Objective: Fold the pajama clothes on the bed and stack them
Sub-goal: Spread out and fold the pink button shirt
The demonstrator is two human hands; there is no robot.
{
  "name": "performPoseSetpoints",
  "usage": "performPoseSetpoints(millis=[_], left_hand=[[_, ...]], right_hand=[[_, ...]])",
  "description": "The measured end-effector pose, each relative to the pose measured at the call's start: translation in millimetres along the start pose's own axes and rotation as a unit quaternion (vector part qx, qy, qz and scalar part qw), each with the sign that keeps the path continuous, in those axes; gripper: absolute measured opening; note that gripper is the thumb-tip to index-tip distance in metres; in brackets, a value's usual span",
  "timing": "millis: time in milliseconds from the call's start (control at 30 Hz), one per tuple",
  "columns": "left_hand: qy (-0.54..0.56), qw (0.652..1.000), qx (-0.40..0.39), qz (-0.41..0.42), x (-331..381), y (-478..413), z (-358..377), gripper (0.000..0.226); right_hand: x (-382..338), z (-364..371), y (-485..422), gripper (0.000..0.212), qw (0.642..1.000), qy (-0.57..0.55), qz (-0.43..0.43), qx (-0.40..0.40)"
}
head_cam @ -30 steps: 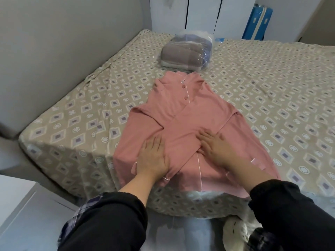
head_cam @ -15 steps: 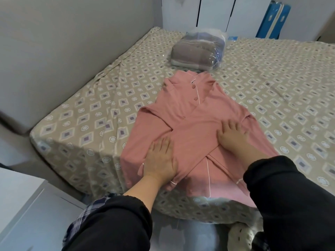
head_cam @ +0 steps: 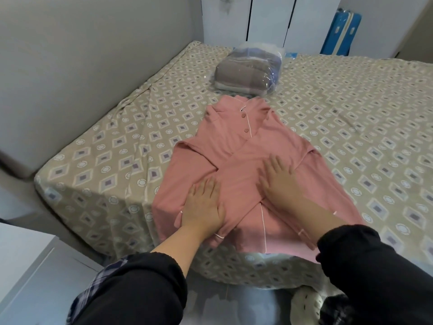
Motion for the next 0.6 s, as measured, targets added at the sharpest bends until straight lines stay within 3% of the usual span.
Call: performPoseSetpoints(millis=[67,200,300,433,600], left_hand=[[0.017,1.0,-0.001,-0.01,-1.0,0.4,-0.2,0.062],[0.044,0.996,-0.018,-0.075,-4.1,-13.5,-4.8,0.062],[0.035,0.998,-0.014,-0.059,5.5,-48.7,-12.3,0.063],[-0.014,1.0,-0.019,-0.006,20.3,-108.2,-9.0,0.064],[0.023,0.996,-0.076,-0.044,2.1,-176.4,19.4,0.06]], right_hand=[[-2.3,16.0,17.6,0.058,0.997,0.007,-0.052,-0.057],[39.8,-3.6,4.0,0.059,0.994,-0.023,0.102,-0.027],[32.6,-17.3,-19.3,0.06,0.998,0.007,0.06,0.007],[14.0,2.9,-57.2,0.06,0.998,0.026,0.002,-0.053],[40.2,2.7,-112.5,0.064,0.998,0.032,0.047,-0.013]])
Point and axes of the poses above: each hand's wrist, its own y-axis away from the middle knuckle, its own z-axis out of the palm, x = y × z, the point moved 7 cm from there along -y, towards the middle knuckle, and after that the axes turned 10 degrees about -y, right-handed, at the moved point
